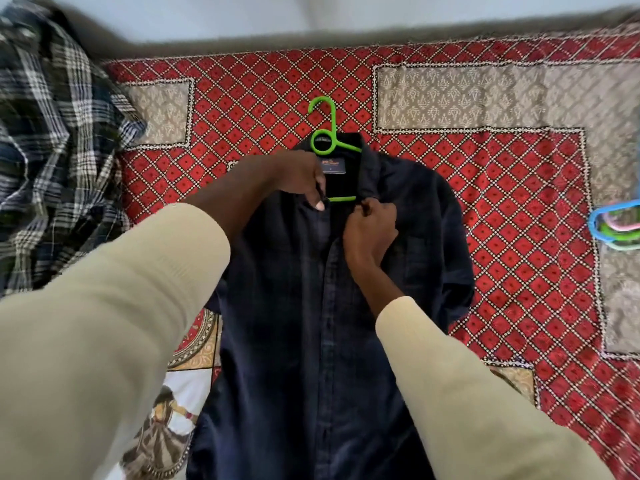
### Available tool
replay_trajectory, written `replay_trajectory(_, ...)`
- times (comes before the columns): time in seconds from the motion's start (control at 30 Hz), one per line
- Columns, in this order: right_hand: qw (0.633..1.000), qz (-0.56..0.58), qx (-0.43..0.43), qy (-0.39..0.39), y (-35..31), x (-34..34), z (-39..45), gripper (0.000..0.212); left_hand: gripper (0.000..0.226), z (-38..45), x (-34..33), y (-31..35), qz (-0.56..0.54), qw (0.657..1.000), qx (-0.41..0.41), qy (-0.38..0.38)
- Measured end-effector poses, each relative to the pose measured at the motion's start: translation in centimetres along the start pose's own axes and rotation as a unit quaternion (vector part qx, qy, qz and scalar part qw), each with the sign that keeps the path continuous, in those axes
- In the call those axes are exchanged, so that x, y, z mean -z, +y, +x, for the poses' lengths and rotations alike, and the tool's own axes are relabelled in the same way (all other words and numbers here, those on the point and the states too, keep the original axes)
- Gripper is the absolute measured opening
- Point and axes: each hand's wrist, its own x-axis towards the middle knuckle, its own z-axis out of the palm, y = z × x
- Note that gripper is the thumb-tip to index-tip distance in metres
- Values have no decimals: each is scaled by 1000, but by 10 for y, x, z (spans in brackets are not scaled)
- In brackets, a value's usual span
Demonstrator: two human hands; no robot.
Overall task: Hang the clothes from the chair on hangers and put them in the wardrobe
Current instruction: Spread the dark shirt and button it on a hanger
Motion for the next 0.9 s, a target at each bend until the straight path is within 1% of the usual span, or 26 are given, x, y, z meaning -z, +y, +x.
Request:
replay_trajectory(0.03, 999, -31, 22, 1, 2, 0, -2, 17, 31, -1, 5, 4, -15, 1000, 9, -22)
replay_trajectory(0.07, 999, -36, 35, 2, 3, 0, -3, 16, 31, -3, 9, 7, -28, 999, 13, -40)
replay_trajectory(0.1, 999, -17, 38, -2, 2, 1, -5, 13, 31, -4, 11, 9, -37, 998, 19, -50)
replay_trajectory(0.17, 999, 22, 0, -24, 0, 3, -3, 12, 28, -6, 11, 13, -40, 997, 33, -53)
replay_trajectory(0.27, 992, 71, -87, -58, 0, 4, 5, 26, 27, -7, 6, 12, -46, 996, 60, -52)
replay_trajectory(0.33, 982, 137, -112, -73, -1, 3, 8, 33, 26, -9, 3, 10, -75, 994, 73, -26)
replay_trajectory(0.43, 973, 189, -94, -91, -6, 2, 7, 32, 28, -6, -4, 12, -123, 984, 108, 63)
replay_trajectory(0.5, 969, 212, -84, -98, -9, 0, 4, 31, 33, -2, -14, 15, -164, 970, 140, 109)
replay_trajectory(0.57, 964, 226, -84, -113, -8, -3, 5, 28, 39, 2, -25, 16, -228, 946, 179, 148)
replay_trajectory(0.6, 960, 235, -91, -126, -8, -4, 6, 21, 40, 4, -28, 17, -269, 930, 192, 161)
replay_trajectory(0.67, 947, 253, -116, -158, -8, -5, 8, 2, 41, 2, -32, 20, -334, 905, 202, 168)
replay_trajectory(0.7, 941, 261, -136, -164, -7, -6, 9, 12, 42, 0, -34, 20, -357, 894, 210, 168)
replay_trajectory(0.77, 931, 280, -170, -164, -7, -7, 10, 19, 43, -5, -35, 23, -382, 881, 228, 161)
replay_trajectory(0.83, 925, 292, -182, -161, -10, -7, 9, 16, 36, -10, -36, 27, -410, 870, 228, 154)
replay_trajectory(0.9, 927, 289, -175, -166, -12, -7, 8, 11, 30, -13, -40, 29, -458, 846, 220, 160)
